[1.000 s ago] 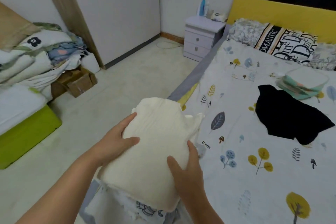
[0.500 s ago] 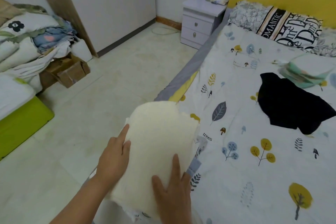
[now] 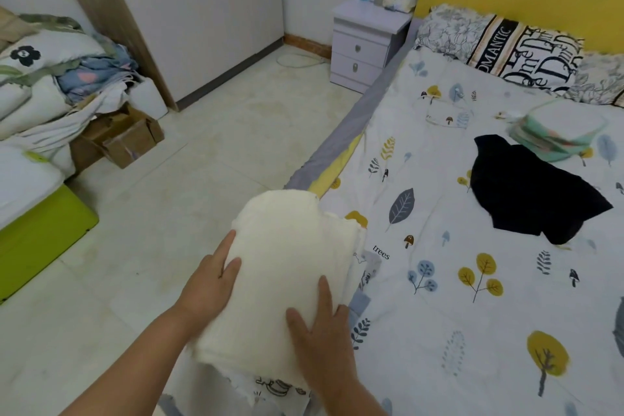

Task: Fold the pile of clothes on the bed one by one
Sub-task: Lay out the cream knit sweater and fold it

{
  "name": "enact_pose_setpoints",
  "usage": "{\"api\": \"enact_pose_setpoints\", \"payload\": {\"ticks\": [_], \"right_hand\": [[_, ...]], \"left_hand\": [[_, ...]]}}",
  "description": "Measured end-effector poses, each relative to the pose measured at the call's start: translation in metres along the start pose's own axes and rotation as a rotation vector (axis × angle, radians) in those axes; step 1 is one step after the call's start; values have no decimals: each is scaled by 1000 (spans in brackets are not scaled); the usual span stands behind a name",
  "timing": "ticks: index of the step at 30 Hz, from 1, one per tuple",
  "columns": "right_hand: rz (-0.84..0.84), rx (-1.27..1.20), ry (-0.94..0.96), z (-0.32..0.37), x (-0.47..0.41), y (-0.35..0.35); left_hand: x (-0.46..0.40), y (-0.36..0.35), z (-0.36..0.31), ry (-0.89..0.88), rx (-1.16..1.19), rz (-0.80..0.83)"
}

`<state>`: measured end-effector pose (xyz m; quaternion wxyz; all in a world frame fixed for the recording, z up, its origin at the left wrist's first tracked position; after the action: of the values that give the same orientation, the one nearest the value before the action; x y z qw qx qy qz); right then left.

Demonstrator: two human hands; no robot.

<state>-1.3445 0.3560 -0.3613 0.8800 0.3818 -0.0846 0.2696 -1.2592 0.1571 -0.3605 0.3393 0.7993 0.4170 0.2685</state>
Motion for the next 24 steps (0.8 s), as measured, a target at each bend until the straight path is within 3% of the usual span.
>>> {"api": "enact_pose_setpoints", "payload": {"ticks": [3, 6, 9, 15, 24], "right_hand": [[61, -42, -36, 3, -4, 8], [96, -44, -18, 5, -3, 22], [86, -22, 1, 2, -2, 47], [77, 80, 24, -22, -8, 114], [-102, 75, -152, -129, -41, 242]], "left_hand": [[2, 10, -12, 1, -128, -10], [4, 33, -39, -71, -319, -119], [7, 44, -80, -165, -342, -141], [24, 7, -186, -417, -262, 54], [69, -121, -308, -629, -209, 404]]}}
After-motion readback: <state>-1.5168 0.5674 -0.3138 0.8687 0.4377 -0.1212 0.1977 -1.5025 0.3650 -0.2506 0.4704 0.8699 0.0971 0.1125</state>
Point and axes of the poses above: each hand's wrist, its own x-axis away from the middle knuckle, its own y-axis out of the back of the hand, z = x × y, the point moved 9 cm from there along -x, towards the middle knuckle, and after that the axes turned 15 degrees about -z, right-handed, at the moved point
